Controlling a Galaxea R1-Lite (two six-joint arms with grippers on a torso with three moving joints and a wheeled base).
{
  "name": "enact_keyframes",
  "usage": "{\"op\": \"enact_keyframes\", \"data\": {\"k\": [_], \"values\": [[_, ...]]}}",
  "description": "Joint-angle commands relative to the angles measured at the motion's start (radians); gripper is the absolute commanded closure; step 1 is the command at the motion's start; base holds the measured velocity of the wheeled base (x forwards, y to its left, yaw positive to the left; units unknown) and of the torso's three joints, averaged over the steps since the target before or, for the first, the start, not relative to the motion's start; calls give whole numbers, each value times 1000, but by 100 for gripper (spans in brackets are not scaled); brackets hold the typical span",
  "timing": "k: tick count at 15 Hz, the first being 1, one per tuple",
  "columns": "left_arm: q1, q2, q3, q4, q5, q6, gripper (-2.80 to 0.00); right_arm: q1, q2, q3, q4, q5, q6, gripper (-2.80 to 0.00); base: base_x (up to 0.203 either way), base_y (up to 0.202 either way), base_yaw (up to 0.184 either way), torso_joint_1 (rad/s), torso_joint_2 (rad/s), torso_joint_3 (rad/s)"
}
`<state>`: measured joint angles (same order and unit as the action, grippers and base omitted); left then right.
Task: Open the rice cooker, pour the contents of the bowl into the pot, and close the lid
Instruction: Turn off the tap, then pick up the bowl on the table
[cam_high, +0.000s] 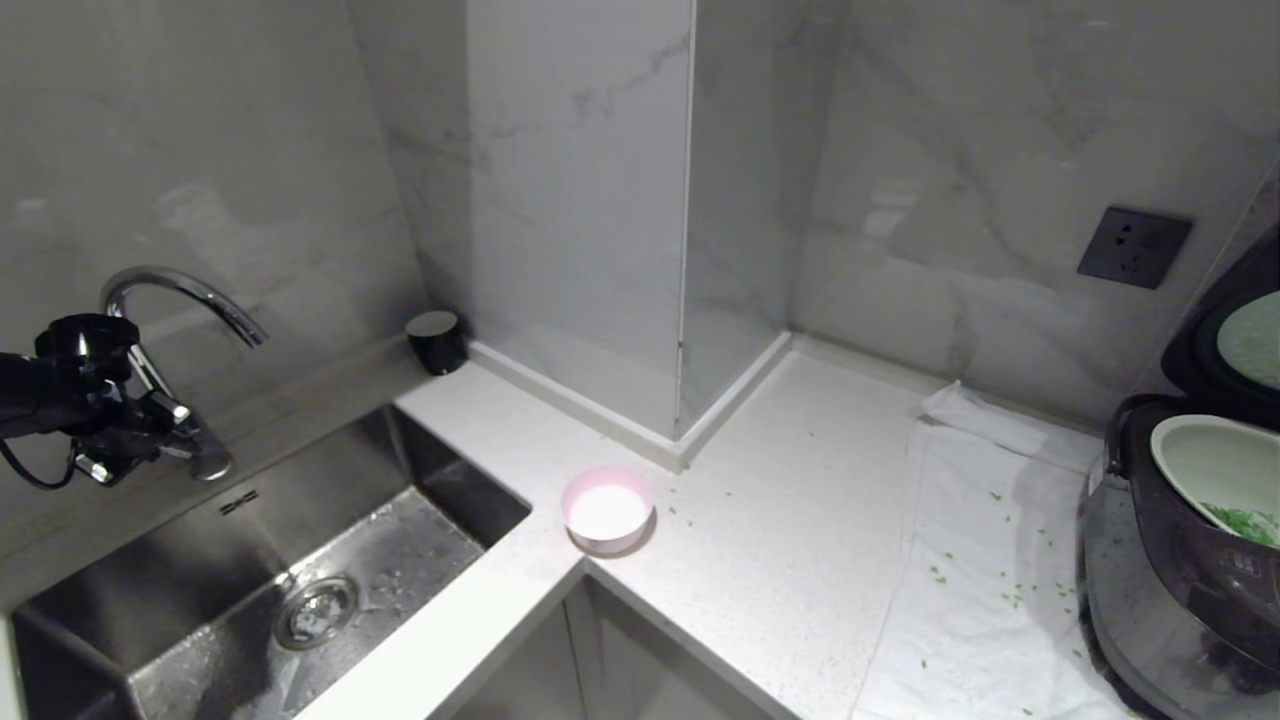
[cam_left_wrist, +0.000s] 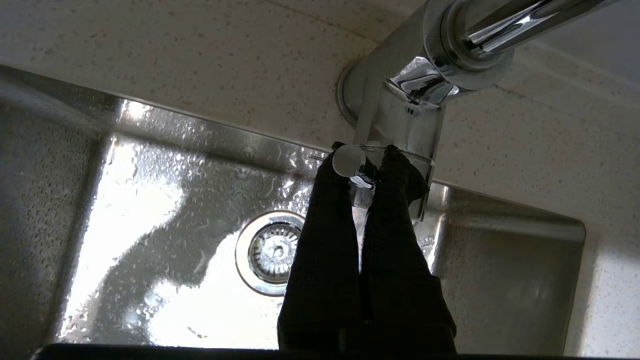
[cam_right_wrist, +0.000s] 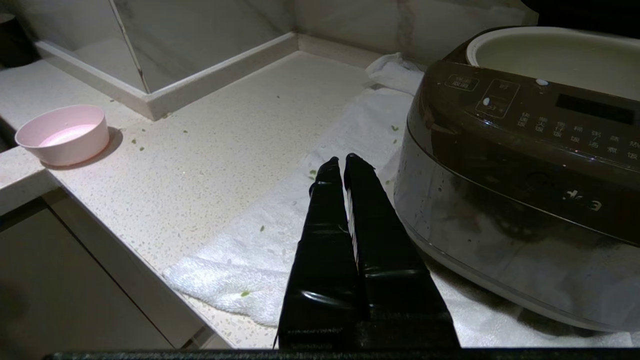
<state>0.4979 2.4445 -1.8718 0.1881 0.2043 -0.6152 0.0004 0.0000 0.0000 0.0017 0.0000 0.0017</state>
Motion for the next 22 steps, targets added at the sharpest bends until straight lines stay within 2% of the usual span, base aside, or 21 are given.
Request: {"op": "enact_keyframes", "data": {"k": [1,6,8,13,16,17,19,22], "values": [[-1,-2,-4,7,4,-3,-280,0,0,2,0,0,-1,0,0,0,0,0,0,0],[7,-44,8,29,-7,-3,-280,1,0,2,0,0,0,0,0,0,0,0,0,0],[4,-96,44,60,-56,-4,-280,0,0,2,1,0,0,0,0,0,0,0,0,0],[-30,-274,300,66,-191,18,-280,1,0,2,0,0,0,0,0,0,0,0,0,0],[-67,-391,458,47,-259,88,-280,1,0,2,0,0,0,0,0,0,0,0,0,0],[-79,-443,522,23,-304,116,-280,0,0,2,0,0,0,0,0,0,0,0,0,0],[-105,-543,649,-34,-409,198,-280,0,0,2,0,0,0,0,0,0,0,0,0,0],[-188,-665,792,-69,-458,324,-280,1,0,2,0,0,0,0,0,0,0,0,0,0]]}}
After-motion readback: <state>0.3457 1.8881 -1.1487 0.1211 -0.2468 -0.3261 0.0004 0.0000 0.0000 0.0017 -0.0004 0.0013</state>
